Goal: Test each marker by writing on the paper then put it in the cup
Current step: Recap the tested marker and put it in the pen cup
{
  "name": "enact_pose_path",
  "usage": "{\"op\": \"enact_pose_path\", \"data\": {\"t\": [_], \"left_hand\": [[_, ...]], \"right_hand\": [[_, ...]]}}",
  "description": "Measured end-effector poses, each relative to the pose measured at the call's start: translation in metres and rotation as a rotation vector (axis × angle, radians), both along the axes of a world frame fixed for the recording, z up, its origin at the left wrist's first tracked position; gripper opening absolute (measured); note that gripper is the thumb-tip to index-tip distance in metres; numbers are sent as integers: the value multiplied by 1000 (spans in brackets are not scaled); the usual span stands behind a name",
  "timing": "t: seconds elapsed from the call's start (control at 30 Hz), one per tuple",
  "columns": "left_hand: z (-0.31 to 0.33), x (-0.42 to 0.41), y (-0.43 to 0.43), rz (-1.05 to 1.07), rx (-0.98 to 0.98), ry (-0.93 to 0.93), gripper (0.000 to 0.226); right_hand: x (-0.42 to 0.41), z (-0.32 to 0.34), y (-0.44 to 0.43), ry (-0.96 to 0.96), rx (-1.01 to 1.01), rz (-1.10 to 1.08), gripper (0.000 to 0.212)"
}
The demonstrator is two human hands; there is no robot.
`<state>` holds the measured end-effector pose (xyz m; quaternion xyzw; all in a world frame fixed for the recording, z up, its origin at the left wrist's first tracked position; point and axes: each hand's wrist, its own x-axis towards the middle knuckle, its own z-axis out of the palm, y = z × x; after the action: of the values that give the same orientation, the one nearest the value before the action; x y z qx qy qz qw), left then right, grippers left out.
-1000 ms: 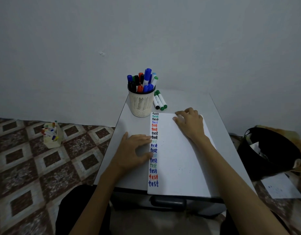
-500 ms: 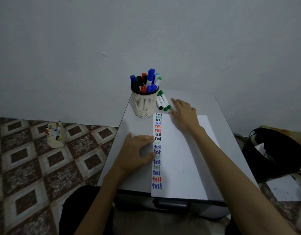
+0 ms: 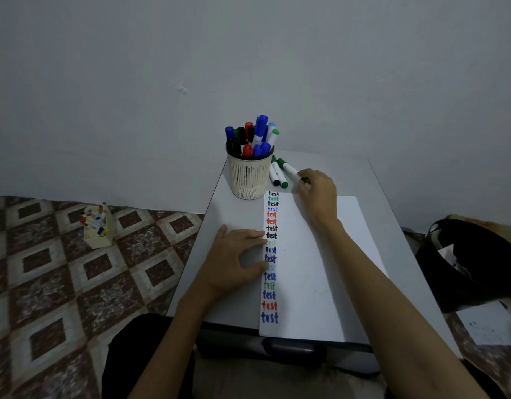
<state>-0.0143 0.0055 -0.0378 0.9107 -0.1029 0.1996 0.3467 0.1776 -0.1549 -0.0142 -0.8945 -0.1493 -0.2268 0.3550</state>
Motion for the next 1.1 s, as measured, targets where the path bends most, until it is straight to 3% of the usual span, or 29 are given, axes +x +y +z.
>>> {"op": "enact_pose_path", "data": {"t": [0.17, 0.3, 0.53, 0.67, 0.77, 0.9, 1.03, 1.1], "left_hand": [[2, -2, 0, 10, -15, 6, 59], [5, -3, -3, 56, -70, 0, 63], [19, -9, -9, 38, -199, 28, 72], [20, -13, -11, -40, -154, -43, 31], [21, -17, -13, -46, -131, -69, 16], [21, -18, -14, -91, -64, -45, 19], [20, -19, -13, -121, -132, -45, 39], [20, -19, -13, -134, -179, -36, 35]], "right_hand": [[-22, 24, -15, -105, 688, -31, 21], [-53, 48, -29, 17, 1074, 8, 18], [-124, 48, -20, 334, 944, 382, 15], [-158, 39, -3, 446, 979, 560, 15], [-168, 29, 4, 548, 894, 626, 19], [-168, 21, 2, 587, 850, 635, 19], [-171, 22, 1, 625, 861, 636, 18], [-172, 23, 1, 627, 879, 640, 14]]}}
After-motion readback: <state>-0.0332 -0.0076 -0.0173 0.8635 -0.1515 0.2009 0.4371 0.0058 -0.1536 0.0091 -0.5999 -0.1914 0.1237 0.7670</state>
